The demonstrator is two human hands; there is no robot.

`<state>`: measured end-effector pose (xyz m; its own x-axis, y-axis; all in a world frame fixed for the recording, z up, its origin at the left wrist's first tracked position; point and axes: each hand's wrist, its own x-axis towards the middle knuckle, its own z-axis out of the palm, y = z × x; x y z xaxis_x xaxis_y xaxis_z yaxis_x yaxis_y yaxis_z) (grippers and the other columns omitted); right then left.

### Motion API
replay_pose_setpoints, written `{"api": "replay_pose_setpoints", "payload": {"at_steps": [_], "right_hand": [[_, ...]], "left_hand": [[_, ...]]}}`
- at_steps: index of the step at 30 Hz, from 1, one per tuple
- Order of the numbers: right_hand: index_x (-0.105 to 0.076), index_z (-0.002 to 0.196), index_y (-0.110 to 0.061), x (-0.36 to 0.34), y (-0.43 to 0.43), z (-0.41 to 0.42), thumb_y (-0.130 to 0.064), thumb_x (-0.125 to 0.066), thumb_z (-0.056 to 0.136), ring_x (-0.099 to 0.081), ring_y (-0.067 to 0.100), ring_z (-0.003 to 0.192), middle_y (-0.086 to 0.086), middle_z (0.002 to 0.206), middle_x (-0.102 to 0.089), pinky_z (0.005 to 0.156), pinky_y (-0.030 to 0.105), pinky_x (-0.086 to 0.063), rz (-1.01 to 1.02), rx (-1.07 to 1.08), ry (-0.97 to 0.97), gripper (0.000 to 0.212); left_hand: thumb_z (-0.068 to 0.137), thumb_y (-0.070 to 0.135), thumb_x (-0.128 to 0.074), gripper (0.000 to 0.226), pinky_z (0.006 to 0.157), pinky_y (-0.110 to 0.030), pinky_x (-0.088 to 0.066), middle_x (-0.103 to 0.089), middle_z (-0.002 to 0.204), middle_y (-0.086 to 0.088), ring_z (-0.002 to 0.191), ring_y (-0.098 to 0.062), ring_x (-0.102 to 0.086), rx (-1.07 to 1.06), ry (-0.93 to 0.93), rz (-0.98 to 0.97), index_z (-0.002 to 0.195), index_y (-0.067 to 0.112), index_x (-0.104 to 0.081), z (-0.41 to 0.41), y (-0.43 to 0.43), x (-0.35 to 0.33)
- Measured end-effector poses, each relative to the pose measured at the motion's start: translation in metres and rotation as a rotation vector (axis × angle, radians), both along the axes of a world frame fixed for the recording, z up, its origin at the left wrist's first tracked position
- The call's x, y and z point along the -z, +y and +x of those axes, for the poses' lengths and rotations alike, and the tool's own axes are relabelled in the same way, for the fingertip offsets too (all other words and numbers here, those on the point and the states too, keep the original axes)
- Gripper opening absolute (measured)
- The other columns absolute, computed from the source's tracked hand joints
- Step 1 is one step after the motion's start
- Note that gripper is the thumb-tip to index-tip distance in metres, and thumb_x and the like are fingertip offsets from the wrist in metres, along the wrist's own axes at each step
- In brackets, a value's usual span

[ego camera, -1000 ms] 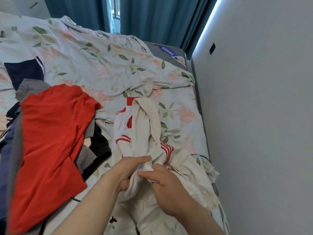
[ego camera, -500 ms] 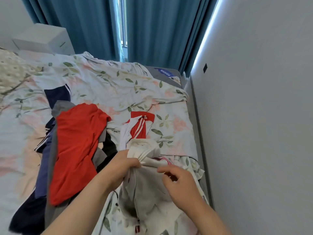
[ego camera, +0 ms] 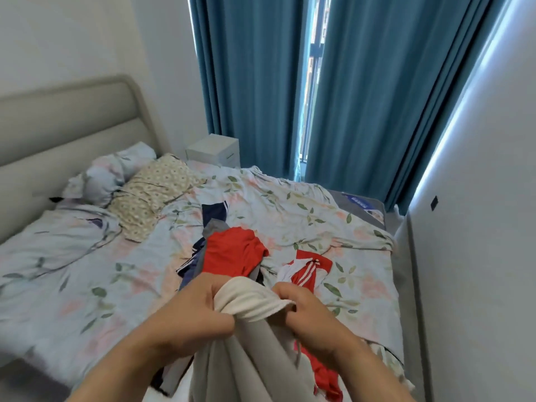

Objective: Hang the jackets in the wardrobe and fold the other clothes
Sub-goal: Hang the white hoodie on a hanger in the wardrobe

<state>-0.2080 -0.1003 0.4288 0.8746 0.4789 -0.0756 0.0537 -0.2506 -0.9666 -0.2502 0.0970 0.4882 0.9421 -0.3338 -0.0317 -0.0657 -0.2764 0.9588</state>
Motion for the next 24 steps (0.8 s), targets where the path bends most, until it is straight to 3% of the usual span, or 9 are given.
{"api": "replay_pose_setpoints", "payload": {"at_steps": [3, 5, 8, 11, 13, 15, 19, 24], "right_hand": [[-0.056, 0.063, -0.035, -0.025, 0.034, -0.009, -0.031, -0.060, 0.072, -0.042, 0.000, 0.061, -0.018, 0.063, -0.049, 0.057, 0.016, -0.033, 0.094, 0.023, -0.042, 0.010], [-0.056, 0.067, -0.031, -0.044, 0.058, -0.018, -0.036, -0.062, 0.065, -0.044, 0.006, 0.066, -0.010, 0.069, -0.050, 0.063, 0.023, -0.034, 0.127, -0.059, -0.040, 0.008], [-0.055, 0.070, -0.030, -0.066, 0.096, -0.031, -0.052, -0.062, 0.067, -0.044, 0.008, 0.069, -0.009, 0.073, -0.049, 0.067, 0.029, -0.032, 0.126, -0.217, -0.081, 0.023], [-0.057, 0.067, -0.035, -0.080, 0.137, -0.043, -0.051, -0.059, 0.083, -0.044, -0.003, 0.063, -0.019, 0.065, -0.051, 0.063, 0.019, -0.033, 0.095, -0.266, -0.169, 0.023], [-0.058, 0.068, -0.036, -0.086, 0.164, -0.051, -0.049, -0.060, 0.084, -0.045, -0.004, 0.064, -0.020, 0.065, -0.051, 0.064, 0.020, -0.034, 0.092, -0.261, -0.197, 0.020], [-0.058, 0.069, -0.030, -0.091, 0.190, -0.060, -0.046, -0.063, 0.085, -0.045, -0.002, 0.064, -0.018, 0.065, -0.051, 0.064, 0.023, -0.035, 0.089, -0.271, -0.218, 0.023], [-0.055, 0.072, -0.018, -0.098, 0.241, -0.080, -0.032, -0.066, 0.091, -0.042, -0.003, 0.059, -0.012, 0.065, -0.049, 0.057, 0.018, -0.034, 0.081, -0.288, -0.282, 0.026], [-0.056, 0.076, -0.012, -0.106, 0.287, -0.094, -0.030, -0.066, 0.090, -0.044, -0.002, 0.062, -0.011, 0.068, -0.050, 0.060, 0.019, -0.033, 0.061, -0.316, -0.338, 0.026]], "left_hand": [[0.048, 0.009, -0.050, 0.040, 0.061, -0.024, -0.040, -0.068, 0.074, -0.004, 0.067, -0.009, -0.057, -0.396, -0.101, 0.021, 0.078, 0.026, -0.072, -0.027, 0.035, -0.006], [0.049, 0.011, -0.052, 0.031, 0.055, -0.021, -0.036, -0.063, 0.066, -0.001, 0.061, -0.008, -0.053, -0.559, -0.141, 0.010, 0.072, 0.021, -0.070, -0.047, 0.061, -0.006], [0.048, 0.009, -0.053, 0.019, 0.051, -0.022, -0.031, -0.054, 0.058, 0.000, 0.058, -0.010, -0.045, -0.740, -0.129, -0.088, 0.062, 0.008, -0.065, -0.079, 0.094, -0.004], [0.041, 0.010, -0.055, 0.018, 0.050, -0.022, -0.029, -0.049, 0.058, -0.005, 0.056, -0.014, -0.044, -0.788, -0.059, -0.208, 0.056, 0.007, -0.064, -0.112, 0.120, -0.007], [0.037, 0.022, -0.060, 0.028, 0.053, -0.026, -0.025, -0.046, 0.062, -0.006, 0.061, -0.015, -0.040, -0.771, -0.076, -0.160, 0.059, 0.004, -0.061, -0.133, 0.137, -0.009], [0.042, 0.033, -0.065, 0.022, 0.053, -0.023, -0.025, -0.044, 0.059, 0.003, 0.058, -0.011, -0.038, -0.754, -0.107, -0.098, 0.057, 0.016, -0.062, -0.151, 0.152, -0.014], [0.050, 0.048, -0.074, 0.019, 0.053, -0.011, -0.036, -0.057, 0.055, 0.010, 0.053, 0.001, -0.050, -0.811, -0.139, -0.028, 0.061, 0.032, -0.071, -0.179, 0.181, -0.020], [0.048, 0.054, -0.075, 0.035, 0.060, -0.018, -0.044, -0.067, 0.063, 0.005, 0.060, -0.002, -0.059, -0.909, -0.157, -0.070, 0.076, 0.032, -0.078, -0.197, 0.228, -0.020]]}}
